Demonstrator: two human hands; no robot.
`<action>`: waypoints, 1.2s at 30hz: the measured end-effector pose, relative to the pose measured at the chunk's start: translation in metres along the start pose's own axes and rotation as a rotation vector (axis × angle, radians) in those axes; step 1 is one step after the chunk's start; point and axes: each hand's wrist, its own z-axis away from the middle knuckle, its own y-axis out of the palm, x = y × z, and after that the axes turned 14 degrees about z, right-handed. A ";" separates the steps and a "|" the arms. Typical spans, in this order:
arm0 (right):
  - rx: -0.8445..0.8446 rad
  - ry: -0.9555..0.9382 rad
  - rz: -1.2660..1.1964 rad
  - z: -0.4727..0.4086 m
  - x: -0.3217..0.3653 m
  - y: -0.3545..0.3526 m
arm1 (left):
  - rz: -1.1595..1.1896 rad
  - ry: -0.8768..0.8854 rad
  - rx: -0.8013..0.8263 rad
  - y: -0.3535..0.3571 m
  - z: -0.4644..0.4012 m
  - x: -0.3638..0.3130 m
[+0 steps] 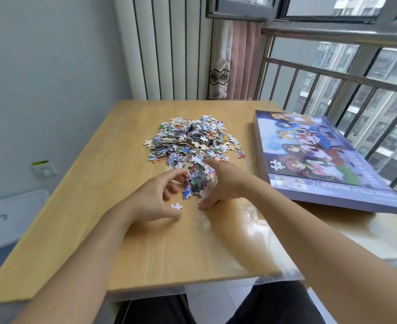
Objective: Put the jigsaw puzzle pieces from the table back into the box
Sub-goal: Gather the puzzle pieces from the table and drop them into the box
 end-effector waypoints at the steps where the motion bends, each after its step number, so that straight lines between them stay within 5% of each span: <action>1: 0.016 -0.008 0.033 -0.001 0.001 -0.003 | 0.008 0.011 0.008 -0.002 0.000 0.002; 8: -0.102 -0.018 -0.046 -0.005 -0.006 0.005 | 0.225 0.069 -0.110 0.001 -0.003 0.010; 19: -0.429 0.079 -0.427 -0.003 -0.012 0.037 | 0.000 0.099 -0.298 0.015 -0.010 0.004; 24: -0.295 0.074 -0.448 -0.004 -0.005 0.028 | 0.098 0.094 -0.339 0.016 -0.014 0.003; 36: -0.036 -0.010 -0.989 -0.012 -0.003 0.014 | 0.237 0.082 -0.372 0.012 -0.021 0.008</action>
